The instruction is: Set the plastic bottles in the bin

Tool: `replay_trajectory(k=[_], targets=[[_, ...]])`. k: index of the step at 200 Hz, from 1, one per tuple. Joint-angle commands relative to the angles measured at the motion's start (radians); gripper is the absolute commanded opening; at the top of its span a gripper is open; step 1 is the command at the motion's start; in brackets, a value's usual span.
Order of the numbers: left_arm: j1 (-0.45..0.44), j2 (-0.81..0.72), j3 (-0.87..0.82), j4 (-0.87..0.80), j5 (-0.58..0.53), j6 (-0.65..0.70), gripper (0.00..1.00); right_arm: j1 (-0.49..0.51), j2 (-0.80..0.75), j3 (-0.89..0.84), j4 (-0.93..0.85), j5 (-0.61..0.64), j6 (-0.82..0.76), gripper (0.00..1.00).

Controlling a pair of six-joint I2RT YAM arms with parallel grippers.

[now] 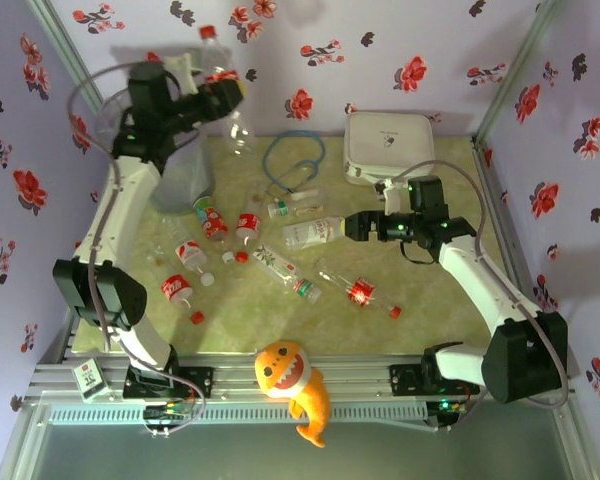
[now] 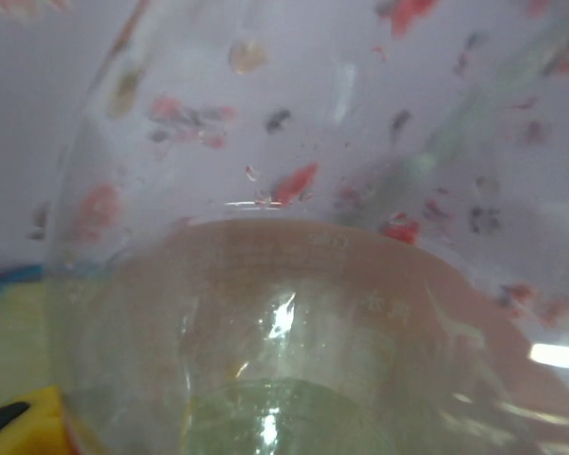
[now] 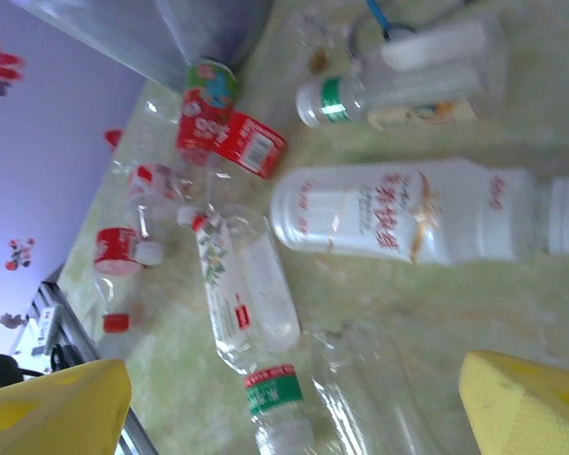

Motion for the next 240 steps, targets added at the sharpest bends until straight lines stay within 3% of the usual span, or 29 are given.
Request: replay_trajectory(k=[1, 40, 73, 105, 147, 207, 240], targets=[[0.069, 0.004, 0.125, -0.222, -0.072, 0.151, 0.39, -0.013, -0.030, -0.026, -0.023, 0.058, -0.024, 0.91], [0.207, 0.063, 0.207, -0.272, -0.174, 0.178, 0.35, -0.016, -0.031, -0.030, -0.017, 0.084, -0.022, 0.91], [0.270, 0.144, 0.228, -0.264, -0.232, 0.185, 0.35, -0.016, -0.026, -0.035, -0.027, 0.095, -0.028, 0.91], [0.276, 0.221, 0.224, -0.253, -0.241, 0.198, 0.35, -0.017, -0.019, -0.050, -0.029, 0.107, -0.034, 0.92], [0.275, 0.211, 0.089, -0.163, -0.252, 0.195, 0.34, -0.022, -0.011, -0.077, -0.012, 0.115, -0.031, 0.92], [0.274, 0.286, 0.077, -0.182, -0.232, 0.206, 0.35, -0.025, 0.023, -0.082, 0.018, 0.118, -0.024, 0.92], [0.265, 0.274, -0.035, -0.098, -0.225, 0.228, 0.35, -0.025, 0.026, -0.087, 0.012, 0.130, -0.038, 0.93]])
